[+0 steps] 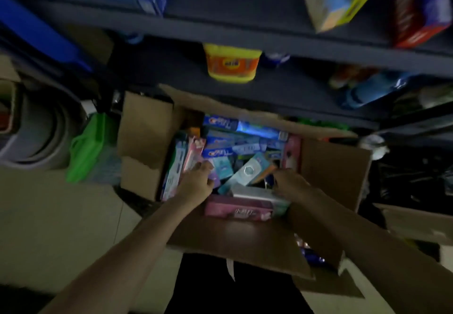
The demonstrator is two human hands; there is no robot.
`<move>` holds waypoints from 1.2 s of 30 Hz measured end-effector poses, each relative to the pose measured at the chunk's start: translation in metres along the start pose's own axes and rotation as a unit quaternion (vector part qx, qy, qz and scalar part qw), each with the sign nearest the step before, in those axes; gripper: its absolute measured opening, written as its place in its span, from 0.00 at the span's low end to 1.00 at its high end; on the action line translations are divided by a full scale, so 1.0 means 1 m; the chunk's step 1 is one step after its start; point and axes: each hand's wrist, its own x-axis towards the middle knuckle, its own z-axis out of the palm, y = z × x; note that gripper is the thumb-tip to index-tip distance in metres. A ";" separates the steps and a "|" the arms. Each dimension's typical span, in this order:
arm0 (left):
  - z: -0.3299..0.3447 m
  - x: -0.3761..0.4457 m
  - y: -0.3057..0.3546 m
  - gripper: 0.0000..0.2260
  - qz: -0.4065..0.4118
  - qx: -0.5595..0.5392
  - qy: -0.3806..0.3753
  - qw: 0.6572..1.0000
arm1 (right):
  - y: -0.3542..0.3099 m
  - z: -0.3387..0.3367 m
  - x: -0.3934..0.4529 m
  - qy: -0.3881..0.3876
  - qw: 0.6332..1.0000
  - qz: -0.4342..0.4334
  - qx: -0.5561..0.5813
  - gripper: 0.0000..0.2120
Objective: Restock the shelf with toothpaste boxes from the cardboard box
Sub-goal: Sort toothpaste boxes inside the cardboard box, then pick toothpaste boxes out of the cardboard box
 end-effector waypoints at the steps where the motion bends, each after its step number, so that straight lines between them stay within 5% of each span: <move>1: 0.010 0.005 -0.008 0.16 -0.006 0.012 -0.010 1.000 | 0.007 0.014 0.010 -0.008 1.000 0.021 -0.005 0.20; 6: 0.057 0.021 -0.023 0.23 -0.014 0.052 -0.158 0.986 | 0.001 0.079 0.045 -0.103 0.992 -0.033 0.066 0.25; 11: 0.073 0.021 -0.026 0.20 0.002 0.160 -0.275 0.948 | -0.018 0.105 0.047 -0.092 0.995 -0.041 0.021 0.34; 15: 0.009 0.029 0.015 0.20 0.032 0.129 -0.375 0.917 | -0.020 0.067 0.021 -0.147 0.988 -0.049 -0.003 0.23; 20: -0.114 0.017 0.106 0.08 0.127 0.187 -0.364 0.904 | -0.030 -0.045 -0.059 -0.164 0.986 -0.001 0.033 0.24; 22: -0.164 -0.004 0.163 0.10 0.153 0.184 -0.325 0.915 | -0.030 -0.100 -0.098 -0.106 0.994 0.011 0.036 0.18; 27: -0.283 -0.079 0.306 0.08 0.275 0.186 -0.158 0.930 | -0.042 -0.245 -0.225 0.186 0.982 0.015 0.024 0.25; 32: -0.354 -0.128 0.384 0.09 0.377 0.033 -0.023 0.925 | -0.038 -0.320 -0.326 0.452 0.892 0.013 -0.009 0.27; 36: -0.359 -0.124 0.425 0.07 0.400 -0.126 0.012 0.908 | -0.015 -0.338 -0.352 0.608 0.793 0.022 0.037 0.27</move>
